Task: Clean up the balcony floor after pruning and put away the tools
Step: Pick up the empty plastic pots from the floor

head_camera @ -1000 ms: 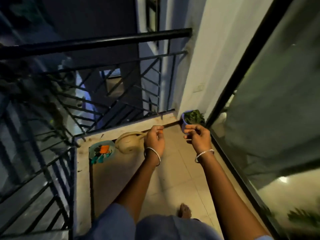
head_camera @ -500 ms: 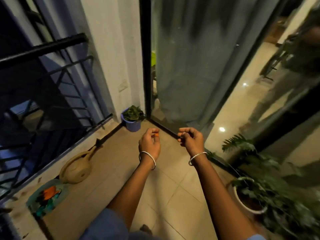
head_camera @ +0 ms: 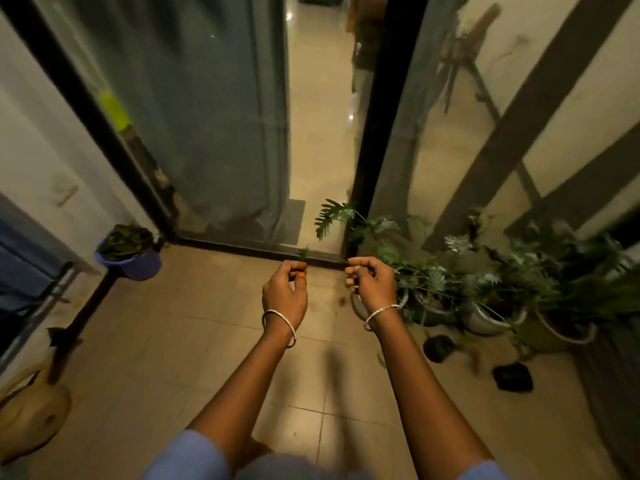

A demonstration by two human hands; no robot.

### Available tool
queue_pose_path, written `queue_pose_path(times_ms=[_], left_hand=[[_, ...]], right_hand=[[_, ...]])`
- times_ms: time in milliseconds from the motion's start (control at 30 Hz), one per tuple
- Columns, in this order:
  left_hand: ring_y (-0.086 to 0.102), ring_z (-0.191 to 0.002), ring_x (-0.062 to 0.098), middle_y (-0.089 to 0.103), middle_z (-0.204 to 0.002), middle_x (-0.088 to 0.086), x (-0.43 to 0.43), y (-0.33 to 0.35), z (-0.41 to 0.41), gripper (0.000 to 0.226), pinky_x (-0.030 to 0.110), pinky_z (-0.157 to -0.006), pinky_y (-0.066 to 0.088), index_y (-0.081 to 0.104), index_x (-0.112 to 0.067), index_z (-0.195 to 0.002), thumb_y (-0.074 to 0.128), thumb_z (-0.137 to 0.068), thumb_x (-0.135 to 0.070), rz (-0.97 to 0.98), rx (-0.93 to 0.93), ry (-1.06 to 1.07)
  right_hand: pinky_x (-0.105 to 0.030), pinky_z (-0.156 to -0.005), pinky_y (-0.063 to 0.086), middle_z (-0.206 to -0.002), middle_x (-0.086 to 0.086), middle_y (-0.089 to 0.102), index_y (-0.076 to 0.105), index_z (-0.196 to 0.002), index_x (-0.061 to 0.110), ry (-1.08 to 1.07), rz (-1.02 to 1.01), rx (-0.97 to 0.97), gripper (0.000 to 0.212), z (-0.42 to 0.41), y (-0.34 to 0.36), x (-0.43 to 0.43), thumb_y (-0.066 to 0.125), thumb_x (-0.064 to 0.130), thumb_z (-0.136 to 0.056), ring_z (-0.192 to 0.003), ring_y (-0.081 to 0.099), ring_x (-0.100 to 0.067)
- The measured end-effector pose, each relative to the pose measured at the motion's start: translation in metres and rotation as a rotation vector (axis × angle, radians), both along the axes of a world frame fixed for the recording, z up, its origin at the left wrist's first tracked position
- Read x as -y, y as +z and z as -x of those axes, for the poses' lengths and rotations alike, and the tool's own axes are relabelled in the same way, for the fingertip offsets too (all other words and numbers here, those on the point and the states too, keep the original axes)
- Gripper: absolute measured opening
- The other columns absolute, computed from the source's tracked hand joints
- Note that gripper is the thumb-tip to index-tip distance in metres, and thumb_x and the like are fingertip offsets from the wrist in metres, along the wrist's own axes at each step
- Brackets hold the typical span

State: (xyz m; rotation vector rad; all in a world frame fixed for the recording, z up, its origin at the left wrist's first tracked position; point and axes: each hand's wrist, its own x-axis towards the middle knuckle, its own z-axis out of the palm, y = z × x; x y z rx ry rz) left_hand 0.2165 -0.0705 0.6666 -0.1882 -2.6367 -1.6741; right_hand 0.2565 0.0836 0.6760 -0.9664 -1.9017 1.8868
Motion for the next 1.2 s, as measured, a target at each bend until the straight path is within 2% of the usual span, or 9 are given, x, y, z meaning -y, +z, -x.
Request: queue_pose_path(times_ms=[100,233,333,500,633,733,933,1067,1200], left_hand=[[0.064,-0.091,0.011,0.07,-0.096,-0.005,-0.047,-0.002,-0.039,0.017,0.026,-0.081,0.051,0.068,-0.02,-0.104,0.056,-0.094,-0.012,0.001,0.005,-0.105],[0.066,-0.088,0.012,0.071,-0.094,-0.004,-0.099,-0.008,-0.081,0.018,0.03,-0.081,0.054,0.07,-0.018,-0.103,0.057,-0.093,-0.011,-0.002,0.016,-0.222],[0.066,-0.088,0.014,0.072,-0.095,-0.003,-0.138,-0.011,-0.111,0.017,0.03,-0.078,0.053,0.069,-0.02,-0.101,0.058,-0.092,-0.011,0.014,0.013,-0.335],[0.061,-0.077,0.007,0.067,-0.086,-0.007,-0.183,-0.013,-0.148,0.017,0.005,-0.062,0.039,0.069,-0.018,-0.101,0.057,-0.093,-0.01,0.031,0.032,-0.47],[0.063,-0.077,0.011,0.068,-0.087,-0.006,-0.224,-0.025,-0.169,0.016,0.021,-0.064,0.045,0.068,-0.02,-0.1,0.056,-0.093,-0.013,0.043,0.044,-0.591],[0.061,-0.074,0.013,0.067,-0.085,-0.006,-0.257,-0.037,-0.182,0.015,0.02,-0.061,0.039,0.068,-0.019,-0.1,0.056,-0.093,-0.012,0.08,0.037,-0.661],[0.064,-0.075,0.021,0.071,-0.087,0.0,-0.343,-0.077,-0.195,0.016,0.027,-0.062,0.043,0.067,-0.023,-0.097,0.055,-0.093,-0.014,0.178,0.082,-0.785],[0.063,-0.072,0.023,0.07,-0.085,0.0,-0.393,-0.109,-0.193,0.016,0.033,-0.063,0.049,0.067,-0.024,-0.095,0.055,-0.091,-0.013,0.258,0.148,-0.781],[0.064,-0.073,0.024,0.068,-0.081,-0.001,-0.433,-0.156,-0.189,0.015,0.034,-0.065,0.05,0.065,-0.023,-0.091,0.055,-0.092,-0.012,0.32,0.238,-0.758]], right_hand=[[-0.026,-0.053,0.047,-0.082,-0.015,0.07,0.07,-0.086,0.012,-0.099,0.026,0.007,0.029,-0.048,-0.007,-0.041,0.046,-0.005,-0.091,-0.059,0.059,-0.017],[-0.024,-0.054,0.049,-0.082,-0.011,0.072,0.07,-0.087,0.013,-0.209,0.01,0.032,0.026,-0.111,-0.012,-0.087,0.049,-0.001,-0.092,-0.061,0.063,-0.015],[-0.023,-0.047,0.045,-0.079,-0.012,0.071,0.069,-0.085,0.013,-0.336,0.023,0.033,0.026,-0.156,-0.014,-0.123,0.05,-0.002,-0.091,-0.055,0.059,-0.015],[-0.024,-0.048,0.045,-0.078,-0.013,0.067,0.067,-0.086,0.007,-0.507,0.064,0.033,0.026,-0.214,-0.017,-0.155,0.046,-0.006,-0.093,-0.056,0.057,-0.018],[-0.019,-0.045,0.044,-0.076,-0.009,0.067,0.067,-0.091,0.005,-0.649,0.072,0.066,0.023,-0.258,-0.024,-0.177,0.047,-0.005,-0.093,-0.054,0.056,-0.015],[-0.025,-0.051,0.046,-0.078,-0.007,0.07,0.069,-0.088,0.012,-0.738,0.075,0.114,0.024,-0.287,-0.036,-0.199,0.05,-0.001,-0.091,-0.056,0.059,-0.013],[-0.027,-0.052,0.044,-0.076,-0.008,0.069,0.07,-0.086,0.011,-0.892,0.119,0.134,0.024,-0.33,-0.06,-0.269,0.051,-0.004,-0.089,-0.058,0.059,-0.016],[-0.026,-0.049,0.045,-0.074,-0.011,0.068,0.07,-0.088,0.005,-0.926,0.175,0.195,0.021,-0.337,-0.079,-0.322,0.052,-0.006,-0.086,-0.055,0.059,-0.017],[-0.028,-0.056,0.049,-0.082,-0.01,0.071,0.071,-0.088,0.011,-0.917,0.225,0.291,0.024,-0.337,-0.116,-0.369,0.051,-0.003,-0.09,-0.064,0.063,-0.018]])
